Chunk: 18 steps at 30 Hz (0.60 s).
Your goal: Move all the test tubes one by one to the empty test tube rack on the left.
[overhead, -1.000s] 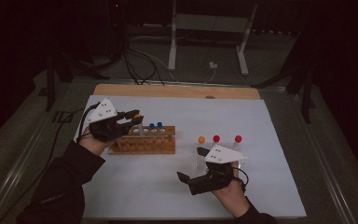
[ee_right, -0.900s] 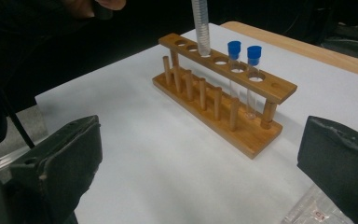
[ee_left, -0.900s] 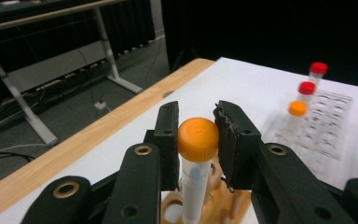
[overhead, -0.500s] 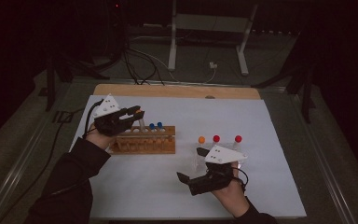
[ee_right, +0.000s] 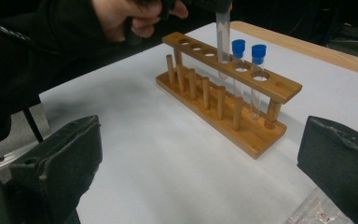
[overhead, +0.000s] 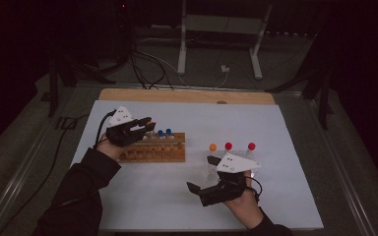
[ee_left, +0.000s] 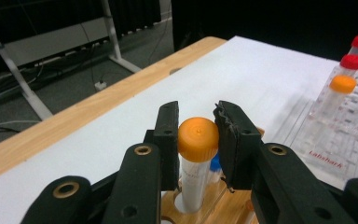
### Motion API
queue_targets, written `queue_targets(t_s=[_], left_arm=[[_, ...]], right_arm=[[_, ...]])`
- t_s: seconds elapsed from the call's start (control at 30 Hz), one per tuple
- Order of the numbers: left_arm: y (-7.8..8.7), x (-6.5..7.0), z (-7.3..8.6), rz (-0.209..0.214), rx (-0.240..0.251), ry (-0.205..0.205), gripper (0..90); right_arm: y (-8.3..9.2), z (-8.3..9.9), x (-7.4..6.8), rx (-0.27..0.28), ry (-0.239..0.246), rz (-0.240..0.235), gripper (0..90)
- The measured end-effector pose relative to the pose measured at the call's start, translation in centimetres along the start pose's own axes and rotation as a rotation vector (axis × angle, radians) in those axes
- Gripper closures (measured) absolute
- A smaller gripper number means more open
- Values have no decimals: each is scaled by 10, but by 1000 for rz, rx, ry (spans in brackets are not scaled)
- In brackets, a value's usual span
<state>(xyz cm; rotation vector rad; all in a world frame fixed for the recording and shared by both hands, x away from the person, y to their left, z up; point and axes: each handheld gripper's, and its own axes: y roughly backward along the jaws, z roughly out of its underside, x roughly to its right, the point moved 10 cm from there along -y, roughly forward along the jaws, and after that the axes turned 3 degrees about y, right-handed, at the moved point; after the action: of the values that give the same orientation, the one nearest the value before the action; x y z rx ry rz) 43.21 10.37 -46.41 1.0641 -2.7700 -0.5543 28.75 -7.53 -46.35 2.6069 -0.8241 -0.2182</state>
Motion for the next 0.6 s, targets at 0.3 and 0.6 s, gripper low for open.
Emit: queue_targets(t_s=[0.3, 0.6], left_arm=[[-8, -2, 15, -4, -25, 20, 721], [-15, -1, 25, -10, -50, 7, 720]], right_arm=[[1, 0, -1, 3, 2, -8, 0], [1, 0, 0, 3, 5, -1, 0]])
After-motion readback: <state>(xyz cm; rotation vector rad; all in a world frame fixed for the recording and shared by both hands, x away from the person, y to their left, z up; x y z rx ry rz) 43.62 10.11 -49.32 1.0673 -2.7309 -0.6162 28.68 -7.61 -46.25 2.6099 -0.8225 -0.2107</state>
